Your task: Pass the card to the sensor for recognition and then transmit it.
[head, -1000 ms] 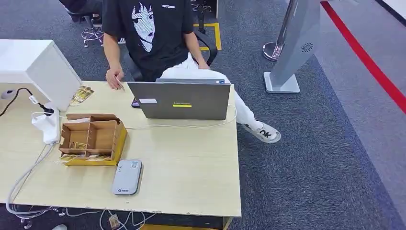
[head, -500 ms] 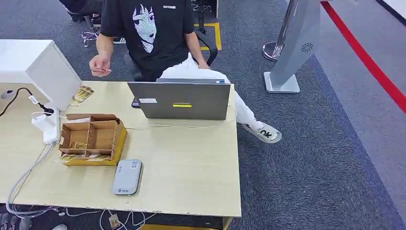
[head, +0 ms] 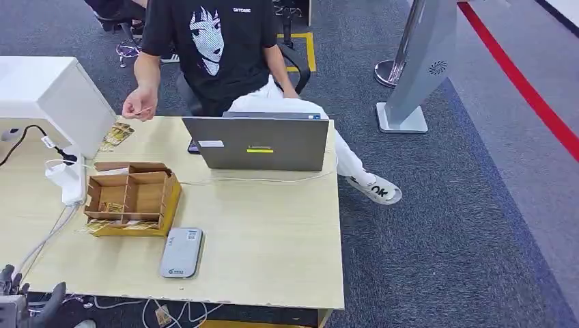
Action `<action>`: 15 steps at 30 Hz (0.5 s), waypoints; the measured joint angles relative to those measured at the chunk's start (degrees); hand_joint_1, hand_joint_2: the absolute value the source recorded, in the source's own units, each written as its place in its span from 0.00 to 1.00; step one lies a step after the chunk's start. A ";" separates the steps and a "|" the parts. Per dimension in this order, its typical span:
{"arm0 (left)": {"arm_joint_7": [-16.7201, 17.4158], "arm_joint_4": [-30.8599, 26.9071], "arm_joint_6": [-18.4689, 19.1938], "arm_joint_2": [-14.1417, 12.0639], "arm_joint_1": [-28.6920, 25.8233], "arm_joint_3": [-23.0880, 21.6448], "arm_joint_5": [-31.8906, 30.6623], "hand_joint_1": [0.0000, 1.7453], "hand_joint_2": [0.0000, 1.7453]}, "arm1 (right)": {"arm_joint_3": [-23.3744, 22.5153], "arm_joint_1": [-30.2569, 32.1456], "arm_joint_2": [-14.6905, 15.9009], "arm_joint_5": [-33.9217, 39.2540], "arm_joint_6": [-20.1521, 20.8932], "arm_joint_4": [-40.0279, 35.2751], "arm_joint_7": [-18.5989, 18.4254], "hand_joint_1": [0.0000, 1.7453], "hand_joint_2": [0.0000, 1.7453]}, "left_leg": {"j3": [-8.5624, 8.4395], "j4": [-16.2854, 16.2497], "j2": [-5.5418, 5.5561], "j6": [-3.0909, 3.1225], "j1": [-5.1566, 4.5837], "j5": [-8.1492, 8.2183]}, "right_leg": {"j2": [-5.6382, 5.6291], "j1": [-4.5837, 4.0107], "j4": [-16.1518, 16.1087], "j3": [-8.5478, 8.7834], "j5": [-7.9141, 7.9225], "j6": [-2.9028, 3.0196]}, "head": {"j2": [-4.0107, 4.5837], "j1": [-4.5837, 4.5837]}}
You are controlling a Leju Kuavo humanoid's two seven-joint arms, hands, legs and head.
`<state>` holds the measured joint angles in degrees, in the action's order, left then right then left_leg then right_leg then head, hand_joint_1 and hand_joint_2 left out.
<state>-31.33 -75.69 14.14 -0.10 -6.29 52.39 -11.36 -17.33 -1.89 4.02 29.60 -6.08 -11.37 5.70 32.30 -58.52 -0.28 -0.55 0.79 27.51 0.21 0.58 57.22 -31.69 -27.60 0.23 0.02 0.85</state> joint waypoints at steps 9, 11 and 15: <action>5.76 -6.58 -6.60 -3.92 0.51 -8.51 -15.49 0.00 1.00 | 0.02 -0.01 0.00 -1.65 0.07 0.00 -0.70 0.00 1.00 | 0.00 0.00 -0.02 -0.03 0.00 -0.03 | -0.02 0.00 0.01 -0.02 0.02 0.02 | -0.02 0.00; 7.05 -7.98 -8.02 -4.92 0.77 -10.65 -19.01 0.00 1.00 | 0.02 -0.01 0.00 -2.08 0.09 0.00 -0.83 0.00 1.00 | 0.00 0.00 -0.02 -0.03 0.00 -0.03 | -0.03 0.00 0.01 -0.03 0.02 0.02 | 0.00 0.02; 9.71 -10.53 -10.70 -7.10 1.64 -14.72 -26.02 0.00 1.00 | 0.06 -0.03 0.00 -3.09 0.09 0.00 -1.09 0.00 1.00 | 0.00 0.00 -0.02 -0.03 0.00 -0.03 | -0.03 0.00 0.01 -0.02 0.02 0.02 | -0.02 0.02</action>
<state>-21.62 -86.23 3.44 -7.21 -4.66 37.68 -37.38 -17.27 -1.92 4.02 26.51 -5.99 -11.37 4.61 32.30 -58.52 -0.30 -0.58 0.79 27.48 0.19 0.58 57.23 -31.71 -27.58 0.25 0.00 0.87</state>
